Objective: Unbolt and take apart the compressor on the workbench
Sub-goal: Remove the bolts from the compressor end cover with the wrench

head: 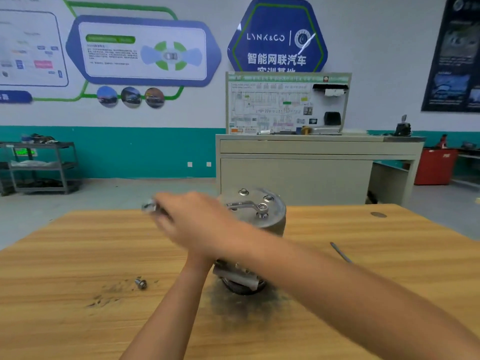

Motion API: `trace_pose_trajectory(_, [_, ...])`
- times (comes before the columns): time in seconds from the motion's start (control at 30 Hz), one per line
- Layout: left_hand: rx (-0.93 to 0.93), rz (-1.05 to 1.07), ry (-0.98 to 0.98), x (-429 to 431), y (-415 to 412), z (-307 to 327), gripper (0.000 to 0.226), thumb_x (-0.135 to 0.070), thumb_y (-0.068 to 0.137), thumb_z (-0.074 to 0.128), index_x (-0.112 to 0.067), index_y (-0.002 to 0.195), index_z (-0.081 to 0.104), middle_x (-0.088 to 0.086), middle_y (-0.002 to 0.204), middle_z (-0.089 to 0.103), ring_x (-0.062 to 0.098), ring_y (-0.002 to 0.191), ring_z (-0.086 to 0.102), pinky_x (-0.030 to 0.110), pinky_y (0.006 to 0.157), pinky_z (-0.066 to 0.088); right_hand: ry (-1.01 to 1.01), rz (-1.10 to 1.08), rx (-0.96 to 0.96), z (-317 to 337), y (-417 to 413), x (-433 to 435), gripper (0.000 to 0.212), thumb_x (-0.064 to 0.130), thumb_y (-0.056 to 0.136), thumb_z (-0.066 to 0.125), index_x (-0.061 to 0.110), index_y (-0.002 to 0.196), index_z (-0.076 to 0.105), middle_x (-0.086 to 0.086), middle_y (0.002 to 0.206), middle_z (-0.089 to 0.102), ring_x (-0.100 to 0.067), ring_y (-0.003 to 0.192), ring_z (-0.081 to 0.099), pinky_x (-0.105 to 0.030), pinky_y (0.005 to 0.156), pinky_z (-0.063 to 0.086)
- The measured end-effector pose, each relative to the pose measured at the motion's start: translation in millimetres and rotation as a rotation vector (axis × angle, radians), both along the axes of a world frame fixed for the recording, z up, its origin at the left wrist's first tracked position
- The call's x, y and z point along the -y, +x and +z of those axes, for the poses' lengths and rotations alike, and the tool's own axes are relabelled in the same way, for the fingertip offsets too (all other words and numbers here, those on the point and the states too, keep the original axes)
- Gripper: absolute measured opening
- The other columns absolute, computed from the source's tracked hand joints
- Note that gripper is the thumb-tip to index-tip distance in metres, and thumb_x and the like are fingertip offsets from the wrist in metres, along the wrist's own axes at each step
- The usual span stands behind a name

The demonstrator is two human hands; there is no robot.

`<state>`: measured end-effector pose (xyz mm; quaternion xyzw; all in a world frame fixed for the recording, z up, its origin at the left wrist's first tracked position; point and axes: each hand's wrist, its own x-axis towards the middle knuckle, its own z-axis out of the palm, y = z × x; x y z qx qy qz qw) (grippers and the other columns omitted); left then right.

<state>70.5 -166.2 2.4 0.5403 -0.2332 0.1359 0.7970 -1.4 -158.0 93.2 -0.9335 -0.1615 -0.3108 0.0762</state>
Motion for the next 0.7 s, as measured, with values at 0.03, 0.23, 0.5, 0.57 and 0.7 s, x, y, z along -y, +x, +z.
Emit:
trace_pose_trajectory(0.03, [-0.026, 0.014, -0.032, 1.7, -2.2, -2.8, 0.036, 0.01, 0.079, 0.058, -0.024, 0.072, 0.049, -0.014, 0.065, 0.051, -0.008, 0.056, 0.046, 0.009, 0.056, 0.036, 0.032, 0.094, 0.136, -15.0, -21.3, -5.0, 0.012, 0.013, 0.088, 0.056, 0.003, 0.091, 0.062, -0.014, 0.076, 0.063, -0.031, 0.069, 0.058, -0.033, 0.06, 0.039])
trace_pose_trajectory(0.23, [-0.095, -0.167, -0.052, -10.4, 2.1, 9.8, 0.017, -0.002, 0.081, 0.065, -0.015, 0.078, 0.054, -0.008, 0.063, 0.06, 0.009, 0.063, 0.055, 0.021, 0.055, 0.045, 0.401, 0.214, 0.699, -77.6, -105.7, 49.3, 0.025, 0.013, 0.086, 0.06, 0.004, 0.064, 0.066, -0.004, 0.068, 0.065, -0.017, 0.063, 0.062, -0.034, 0.08, 0.052])
trace_pose_trajectory(0.5, [-0.135, -0.185, -0.051, -14.0, -1.5, 10.2, 0.017, -0.003, 0.084, 0.061, -0.016, 0.078, 0.052, -0.004, 0.066, 0.055, 0.007, 0.06, 0.052, 0.021, 0.049, 0.038, 1.328, -0.201, 0.672, -54.0, -107.3, 136.6, 0.03, 0.007, 0.09, 0.051, 0.036, 0.099, 0.049, 0.003, 0.063, 0.066, -0.008, 0.048, 0.06, -0.02, 0.046, 0.051])
trace_pose_trajectory(0.57, [-0.121, -0.195, -0.037, -13.9, -1.6, 9.3, 0.017, -0.003, 0.084, 0.061, -0.016, 0.078, 0.052, -0.012, 0.059, 0.057, 0.0, 0.055, 0.053, 0.016, 0.046, 0.039, 1.335, -0.354, 0.519, -33.0, -75.7, 166.9, 0.026, 0.008, 0.09, 0.05, 0.023, 0.11, 0.048, -0.001, 0.062, 0.058, -0.006, 0.04, 0.054, -0.018, 0.04, 0.045])
trace_pose_trajectory(0.7, [-0.103, -0.246, -0.025, -10.2, -1.9, 11.9, 0.018, -0.001, 0.084, 0.06, -0.015, 0.078, 0.052, -0.016, 0.058, 0.062, -0.003, 0.054, 0.057, 0.013, 0.045, 0.041, 1.083, -0.561, -0.011, 16.3, 8.8, 187.3, 0.037, 0.002, 0.091, 0.042, 0.003, 0.127, 0.043, -0.018, 0.085, 0.062, -0.016, 0.048, 0.051, -0.021, 0.042, 0.042])
